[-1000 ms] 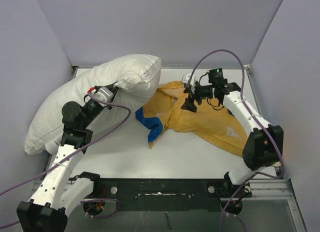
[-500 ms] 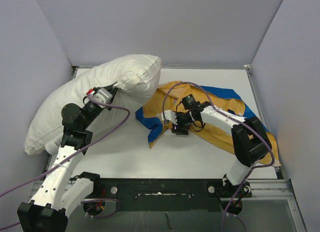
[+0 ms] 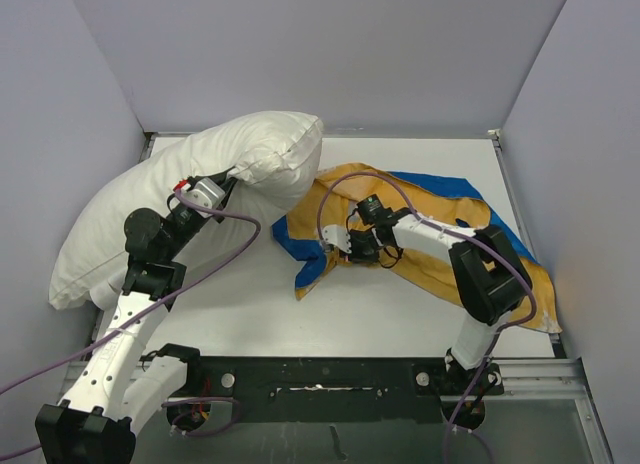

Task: Put the pillow into the pillowcase
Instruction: Stuff the pillow into the pillowcase.

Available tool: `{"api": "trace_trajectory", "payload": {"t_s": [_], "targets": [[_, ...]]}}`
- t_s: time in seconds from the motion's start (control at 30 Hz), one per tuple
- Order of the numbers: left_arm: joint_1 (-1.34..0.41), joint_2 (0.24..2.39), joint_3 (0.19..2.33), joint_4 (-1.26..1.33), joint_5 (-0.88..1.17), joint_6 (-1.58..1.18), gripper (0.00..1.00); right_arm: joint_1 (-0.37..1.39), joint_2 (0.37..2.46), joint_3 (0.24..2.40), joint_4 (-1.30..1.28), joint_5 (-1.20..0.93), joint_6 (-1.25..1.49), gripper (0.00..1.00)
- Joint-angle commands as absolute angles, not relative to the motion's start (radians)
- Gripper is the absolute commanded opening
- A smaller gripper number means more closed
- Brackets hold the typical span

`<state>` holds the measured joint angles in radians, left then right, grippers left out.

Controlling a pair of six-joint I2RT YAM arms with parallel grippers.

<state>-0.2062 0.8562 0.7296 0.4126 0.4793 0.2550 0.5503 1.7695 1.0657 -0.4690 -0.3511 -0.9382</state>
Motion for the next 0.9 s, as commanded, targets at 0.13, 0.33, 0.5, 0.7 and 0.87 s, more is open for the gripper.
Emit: {"api": "trace_trajectory", "payload": {"t_s": [0.13,0.33,0.5,0.7,0.87], "targets": [[-0.181,0.81,0.755,0.554,0.4,0.268,0.0,0.459,1.575,1.207,-0.847,-0.722,-1.088,0.0],[-0.181,0.805,0.754,0.555,0.403,0.267,0.0,0.466,1.505,1.261,-1.297,-0.923,-1.37,0.0],[-0.181,0.806,0.754,0.558,0.412,0.26,0.0,0.542,1.468,1.025,-1.352,-0.805,-1.396,0.03],[-0.181,0.811,0.756,0.564,0.424,0.249,0.0,0.509,1.375,0.964,-1.392,-0.719,-1.402,0.35],[-0.181,0.807,0.754,0.569,0.418,0.245,0.0,0.414,1.399,1.264,-1.492,-0.914,-1.454,0.65]]}}
